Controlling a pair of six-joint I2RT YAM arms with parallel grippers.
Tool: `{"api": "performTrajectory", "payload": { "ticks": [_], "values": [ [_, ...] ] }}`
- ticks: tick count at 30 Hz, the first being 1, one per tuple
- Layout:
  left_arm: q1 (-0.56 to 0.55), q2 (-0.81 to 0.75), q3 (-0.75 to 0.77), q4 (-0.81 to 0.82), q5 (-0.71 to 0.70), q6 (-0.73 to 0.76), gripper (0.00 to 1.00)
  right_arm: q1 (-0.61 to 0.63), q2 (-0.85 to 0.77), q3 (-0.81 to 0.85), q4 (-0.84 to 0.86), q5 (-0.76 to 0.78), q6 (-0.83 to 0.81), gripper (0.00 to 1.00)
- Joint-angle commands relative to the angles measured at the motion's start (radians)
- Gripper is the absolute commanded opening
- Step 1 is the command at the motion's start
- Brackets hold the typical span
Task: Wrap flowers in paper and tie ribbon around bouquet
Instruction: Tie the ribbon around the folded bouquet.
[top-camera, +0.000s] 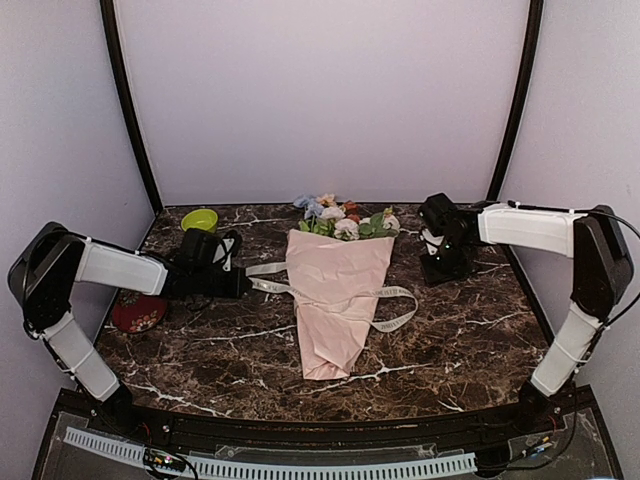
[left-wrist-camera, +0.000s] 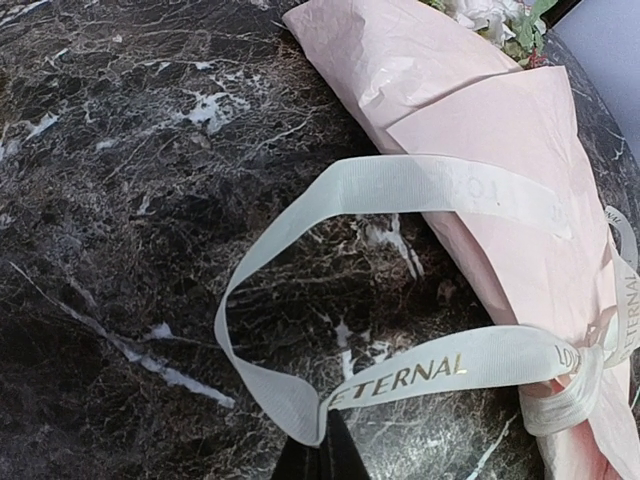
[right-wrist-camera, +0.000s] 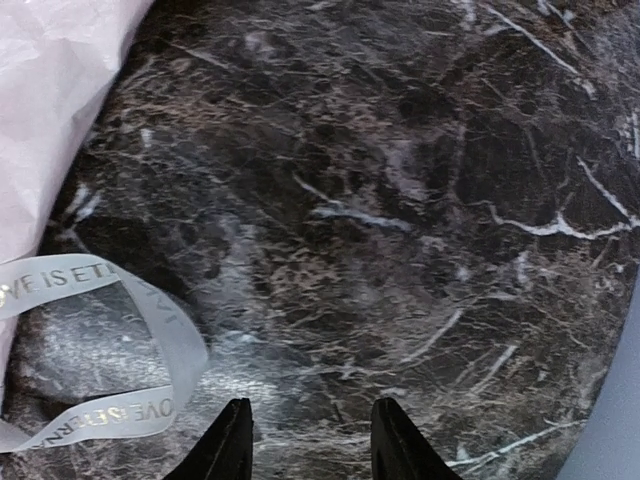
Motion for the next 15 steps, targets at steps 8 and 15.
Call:
{"api": "performTrajectory", "payload": {
  "ticks": [8,15],
  "values": [
    [0.006,-0.055,-0.012,0.03,0.028,-0.007,0.0,0.295,-0.076,-0.181,0.257,-0.438,-0.252,0.47],
    [0.005,-0.062,-0.009,0.02,0.031,-0.003,0.0,0.298,0.044,-0.114,0.23,-0.409,-0.436,0.65]
  ]
}}
